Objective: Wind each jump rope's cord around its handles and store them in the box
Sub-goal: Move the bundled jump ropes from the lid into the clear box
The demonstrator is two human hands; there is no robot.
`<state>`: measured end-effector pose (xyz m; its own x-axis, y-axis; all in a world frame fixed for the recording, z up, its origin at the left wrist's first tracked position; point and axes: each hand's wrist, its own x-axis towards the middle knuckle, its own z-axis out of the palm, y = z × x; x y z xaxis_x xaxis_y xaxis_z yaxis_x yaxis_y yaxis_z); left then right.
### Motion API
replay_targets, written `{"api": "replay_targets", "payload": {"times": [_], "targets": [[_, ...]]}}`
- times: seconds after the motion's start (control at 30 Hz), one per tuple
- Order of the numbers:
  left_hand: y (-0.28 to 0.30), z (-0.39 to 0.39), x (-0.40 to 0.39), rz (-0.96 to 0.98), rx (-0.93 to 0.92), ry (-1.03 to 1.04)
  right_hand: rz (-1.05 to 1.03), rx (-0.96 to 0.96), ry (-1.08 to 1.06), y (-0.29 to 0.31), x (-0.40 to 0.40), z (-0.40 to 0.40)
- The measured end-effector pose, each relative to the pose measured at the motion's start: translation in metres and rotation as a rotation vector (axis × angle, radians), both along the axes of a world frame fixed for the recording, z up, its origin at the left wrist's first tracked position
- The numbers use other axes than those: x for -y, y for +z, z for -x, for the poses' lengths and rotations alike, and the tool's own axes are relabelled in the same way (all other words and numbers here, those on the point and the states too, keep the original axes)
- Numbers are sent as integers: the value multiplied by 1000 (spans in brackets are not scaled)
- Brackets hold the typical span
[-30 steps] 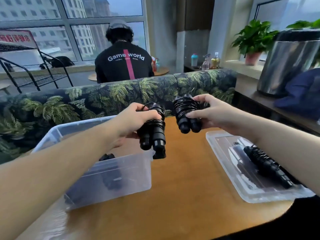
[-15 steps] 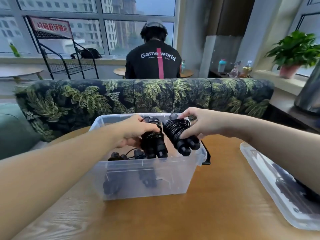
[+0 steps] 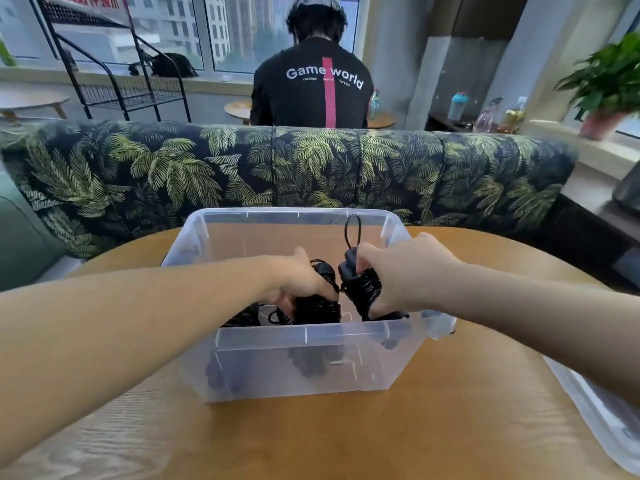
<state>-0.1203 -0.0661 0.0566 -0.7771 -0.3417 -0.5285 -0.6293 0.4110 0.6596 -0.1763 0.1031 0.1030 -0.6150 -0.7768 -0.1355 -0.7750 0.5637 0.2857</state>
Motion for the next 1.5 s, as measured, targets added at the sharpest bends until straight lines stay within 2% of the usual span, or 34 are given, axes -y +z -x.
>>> {"api": "replay_targets", "payload": {"times": [0.17, 0.27, 0.33, 0.47, 0.6, 0.83, 0.93, 1.03, 1.17, 1.43, 1.5], "targets": [[-11, 3, -2, -7, 18, 25, -84, -148, 93, -16, 4, 6], [-23, 4, 2, -58, -33, -10, -245, -155, 168, -20, 7, 12], [-25, 1, 4, -9, -53, -94, -346, -167, 221, -22, 9, 18], [-24, -5, 10, 269, -45, -370, -474, -180, 326, -21, 9, 21], [-19, -10, 14, 432, 62, -579, -558, -172, 375, -23, 16, 24], [-14, -10, 24, 886, 235, -840, -629, -14, 260, -31, 33, 27], [-20, -7, 28, 1002, 206, -919, -671, 18, 245, -30, 33, 29], [-17, -4, 34, 899, 199, -879, -560, 64, 276, -26, 31, 27], [0, -10, 30, 739, 52, -796, -375, 54, 282, -12, 24, 25], [66, -21, -25, 736, -271, -645, 128, 133, 279, 33, -47, 26], [79, -21, -45, 749, -341, -617, 192, 133, 252, 37, -73, 30]]}}
